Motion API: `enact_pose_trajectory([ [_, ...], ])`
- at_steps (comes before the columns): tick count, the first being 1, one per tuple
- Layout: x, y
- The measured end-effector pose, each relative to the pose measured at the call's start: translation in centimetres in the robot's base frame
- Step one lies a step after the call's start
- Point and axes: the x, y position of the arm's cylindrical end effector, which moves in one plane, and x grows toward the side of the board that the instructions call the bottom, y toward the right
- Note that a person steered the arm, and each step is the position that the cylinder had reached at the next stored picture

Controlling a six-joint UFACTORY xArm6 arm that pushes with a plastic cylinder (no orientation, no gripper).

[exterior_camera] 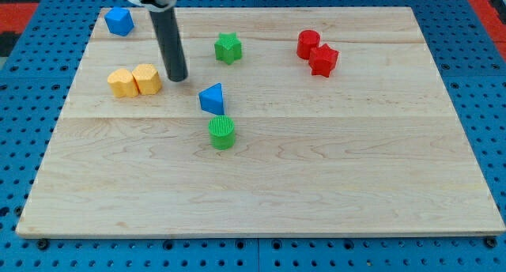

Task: Place the blue triangle in between the yellow hexagon and green star to form a diagonal line

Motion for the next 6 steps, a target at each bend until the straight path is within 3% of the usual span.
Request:
enact_pose_trajectory([
  [1,6.4,-0.2],
  [2,7.3,2.8],
  [3,4.4,7.6],
  [4,1.5,7.1],
  [5,2.0,13.8],
  [6,0.0,13.8],
])
